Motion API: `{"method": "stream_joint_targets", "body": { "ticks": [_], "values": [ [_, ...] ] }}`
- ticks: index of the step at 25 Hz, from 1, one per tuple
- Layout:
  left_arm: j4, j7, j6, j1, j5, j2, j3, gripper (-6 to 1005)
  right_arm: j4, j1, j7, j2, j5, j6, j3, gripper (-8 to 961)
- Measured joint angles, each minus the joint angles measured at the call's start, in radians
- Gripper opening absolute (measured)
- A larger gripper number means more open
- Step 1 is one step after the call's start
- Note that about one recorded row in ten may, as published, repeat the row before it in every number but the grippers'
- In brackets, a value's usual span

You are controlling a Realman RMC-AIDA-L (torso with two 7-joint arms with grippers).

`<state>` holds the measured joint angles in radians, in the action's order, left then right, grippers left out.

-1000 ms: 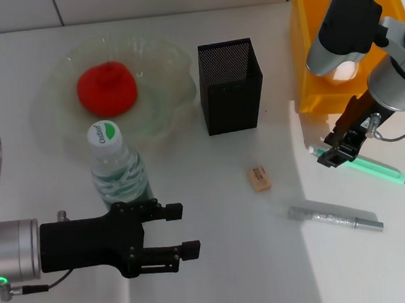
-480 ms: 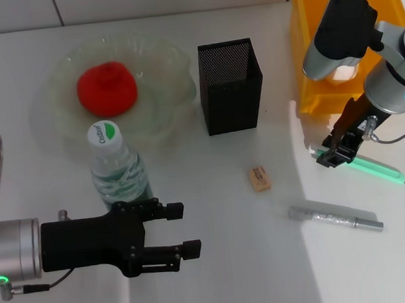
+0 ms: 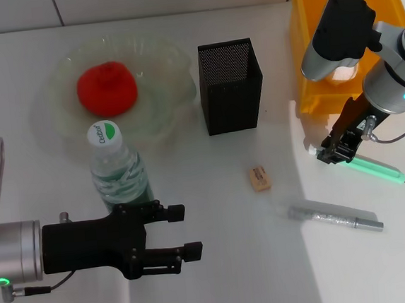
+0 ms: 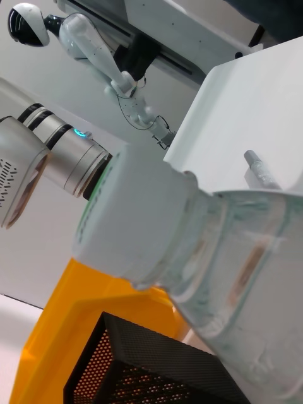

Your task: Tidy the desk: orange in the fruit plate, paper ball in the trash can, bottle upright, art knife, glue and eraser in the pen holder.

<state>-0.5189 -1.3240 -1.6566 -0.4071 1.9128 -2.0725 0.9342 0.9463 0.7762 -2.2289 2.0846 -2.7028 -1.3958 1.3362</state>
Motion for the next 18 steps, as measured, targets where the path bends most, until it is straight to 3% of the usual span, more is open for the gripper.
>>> {"method": "stream_joint_targets", "body": {
  "ticks": [7, 12, 18],
  "values": [
    [0.000, 0.000, 0.000, 0.001, 0.000, 0.000, 0.000, 798, 0.002, -0.004, 0.000, 0.000, 0.000, -0.001, 0.000, 174],
    [0.000, 0.001, 0.000, 0.002, 0.000, 0.000, 0.000, 799, 0.031, -0.015, 0.000, -0.001, 0.001, -0.010, -0.009, 175],
    [0.000, 0.000, -0.005, 0.002, -0.003, 0.003, 0.000, 798, 0.156, -0.066, 0.026, -0.007, 0.072, -0.069, -0.040, 186]
  ]
}}
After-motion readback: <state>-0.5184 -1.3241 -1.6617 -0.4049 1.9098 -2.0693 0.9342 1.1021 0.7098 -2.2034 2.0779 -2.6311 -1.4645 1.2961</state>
